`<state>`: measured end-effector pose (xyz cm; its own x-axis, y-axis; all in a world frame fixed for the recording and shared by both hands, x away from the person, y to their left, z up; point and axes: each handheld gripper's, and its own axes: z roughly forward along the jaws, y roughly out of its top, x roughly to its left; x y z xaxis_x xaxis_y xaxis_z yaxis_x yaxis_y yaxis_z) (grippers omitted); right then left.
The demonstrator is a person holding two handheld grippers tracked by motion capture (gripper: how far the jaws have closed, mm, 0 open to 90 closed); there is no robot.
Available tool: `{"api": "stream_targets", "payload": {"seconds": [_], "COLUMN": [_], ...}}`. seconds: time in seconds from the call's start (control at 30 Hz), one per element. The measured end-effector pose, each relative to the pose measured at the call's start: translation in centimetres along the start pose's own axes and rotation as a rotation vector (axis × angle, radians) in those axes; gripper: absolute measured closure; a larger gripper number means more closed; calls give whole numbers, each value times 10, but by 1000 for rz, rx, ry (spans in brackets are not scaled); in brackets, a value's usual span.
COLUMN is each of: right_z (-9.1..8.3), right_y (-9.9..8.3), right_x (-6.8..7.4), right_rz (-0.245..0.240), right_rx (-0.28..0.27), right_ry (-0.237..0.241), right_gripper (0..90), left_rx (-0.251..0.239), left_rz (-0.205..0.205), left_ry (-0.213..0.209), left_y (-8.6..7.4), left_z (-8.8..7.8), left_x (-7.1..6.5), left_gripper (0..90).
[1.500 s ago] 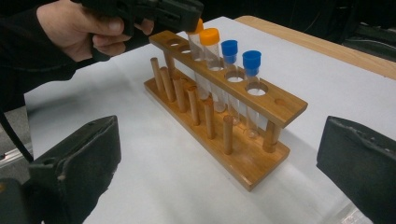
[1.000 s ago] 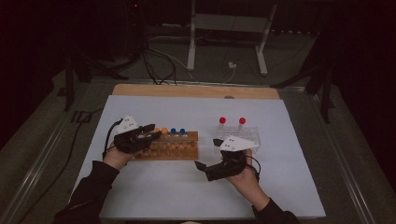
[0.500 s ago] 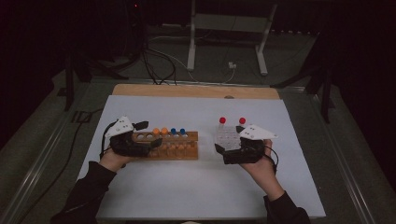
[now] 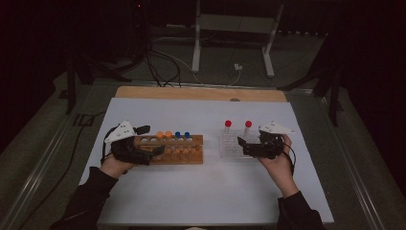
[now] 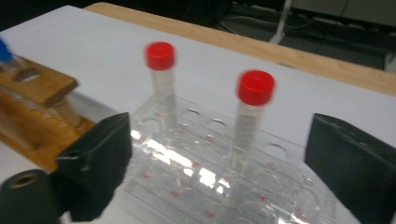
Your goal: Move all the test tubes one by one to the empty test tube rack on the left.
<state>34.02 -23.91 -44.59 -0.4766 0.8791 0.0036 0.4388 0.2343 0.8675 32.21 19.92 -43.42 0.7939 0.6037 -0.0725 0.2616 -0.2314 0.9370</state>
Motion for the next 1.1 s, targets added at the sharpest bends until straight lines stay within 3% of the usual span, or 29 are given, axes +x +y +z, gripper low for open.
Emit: {"api": "stream_targets", "payload": {"seconds": [0.33, 0.8, 1.1], "right_z": [12, 25, 30], "right_y": [-3, -1, 0], "right_x": [-13, -13, -17], "right_rz": [66, 81, 103], "right_rx": [80, 109, 121], "right_ry": [-3, 4, -32], "right_gripper": [237, 508, 578], "left_rx": [2, 2, 0], "left_rz": [-5, -7, -10], "left_ry": [-5, -2, -1], "left_y": [0, 0, 0], "left_z": [0, 1, 1], "left_x": [0, 1, 0], "left_gripper": [42, 43, 43]}}
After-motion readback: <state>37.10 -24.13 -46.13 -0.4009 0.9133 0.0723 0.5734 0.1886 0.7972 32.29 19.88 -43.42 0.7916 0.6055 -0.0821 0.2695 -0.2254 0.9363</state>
